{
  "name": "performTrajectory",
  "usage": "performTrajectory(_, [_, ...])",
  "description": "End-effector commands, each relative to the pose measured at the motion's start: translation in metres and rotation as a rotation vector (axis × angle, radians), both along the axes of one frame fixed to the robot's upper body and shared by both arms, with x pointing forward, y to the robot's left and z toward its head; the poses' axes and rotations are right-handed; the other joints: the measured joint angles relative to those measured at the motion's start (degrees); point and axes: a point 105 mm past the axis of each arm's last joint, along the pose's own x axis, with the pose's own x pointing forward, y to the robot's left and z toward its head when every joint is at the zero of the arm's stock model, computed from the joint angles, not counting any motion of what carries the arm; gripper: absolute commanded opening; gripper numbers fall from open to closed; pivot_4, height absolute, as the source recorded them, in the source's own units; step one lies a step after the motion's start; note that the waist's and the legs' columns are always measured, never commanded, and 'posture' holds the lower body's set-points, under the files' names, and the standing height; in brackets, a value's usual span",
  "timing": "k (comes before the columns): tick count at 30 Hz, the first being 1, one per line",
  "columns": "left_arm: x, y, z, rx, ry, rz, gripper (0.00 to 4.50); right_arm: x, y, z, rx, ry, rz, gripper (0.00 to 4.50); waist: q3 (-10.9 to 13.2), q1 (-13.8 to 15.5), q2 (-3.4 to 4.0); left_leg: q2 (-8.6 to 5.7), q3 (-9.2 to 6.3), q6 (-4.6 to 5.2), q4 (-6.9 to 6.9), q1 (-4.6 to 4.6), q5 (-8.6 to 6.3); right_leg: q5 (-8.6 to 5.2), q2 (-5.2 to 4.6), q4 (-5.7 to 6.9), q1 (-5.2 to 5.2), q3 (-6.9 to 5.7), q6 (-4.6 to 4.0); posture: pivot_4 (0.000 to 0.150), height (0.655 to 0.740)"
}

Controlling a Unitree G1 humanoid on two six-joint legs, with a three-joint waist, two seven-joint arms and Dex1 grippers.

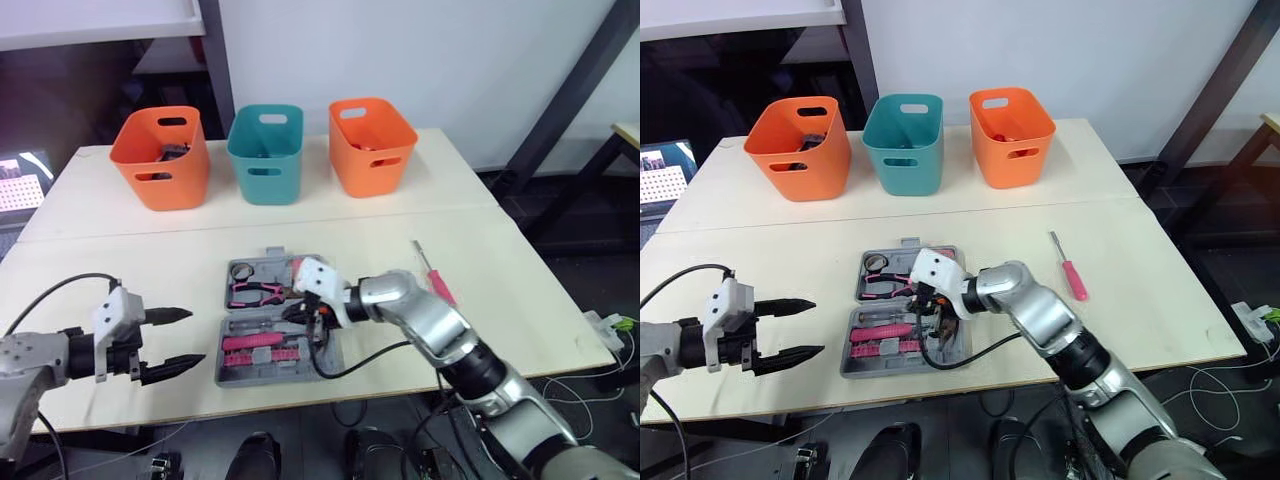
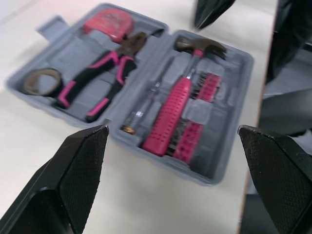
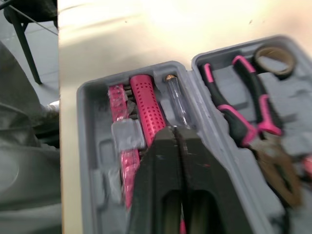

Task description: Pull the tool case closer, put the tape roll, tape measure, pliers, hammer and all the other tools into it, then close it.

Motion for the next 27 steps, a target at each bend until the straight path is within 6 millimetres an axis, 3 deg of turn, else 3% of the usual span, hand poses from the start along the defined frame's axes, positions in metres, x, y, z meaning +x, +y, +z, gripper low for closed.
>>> performTrajectory(1, [0.000, 0.000, 0.008, 0.005, -0.024, -0.017, 4.50, 0.002, 0.014, -0.003, 0.001, -0.003, 0.008, 0.05, 0.00, 0.12, 0.00, 0.02, 0.00, 0.00, 0.00, 0.00, 0.00, 0.01, 0.02, 0.00, 0.00, 0.00, 0.01, 0.150, 0.7400])
performTrajectory(9, [-0.005, 0.000, 0.013, 0.020, -0.027, -0.012, 4.50, 0.000, 0.023, -0.035, -0.081, 0.089, -0.006, 0.05, 0.00, 0.13, 0.00, 0.03, -0.02, 0.00, -0.01, -0.01, 0.00, -0.01, 0.03, 0.00, 0.00, 0.00, -0.01, 0.150, 0.7400])
performTrajectory(16, [-0.008, 0.001, 0.012, 0.030, -0.024, -0.002, 4.50, 0.000, 0.013, -0.064, -0.184, 0.168, -0.059, 0.05, -0.09, -0.04, 0.00, 0.22, 0.00, 0.00, -0.01, 0.12, 0.00, 0.08, 0.21, 0.01, 0.02, -0.01, -0.17, 0.150, 0.7400])
performTrajectory(27, [-0.008, 0.003, 0.012, 0.045, -0.021, 0.000, 4.50, -0.022, -0.003, -0.111, -0.294, 0.358, -0.068, 0.05, -1.17, 0.06, 0.25, 0.25, 0.04, 0.00, -0.04, 0.19, 0.00, 0.06, 0.24, -0.03, 0.12, -0.01, -0.19, 0.150, 0.7400])
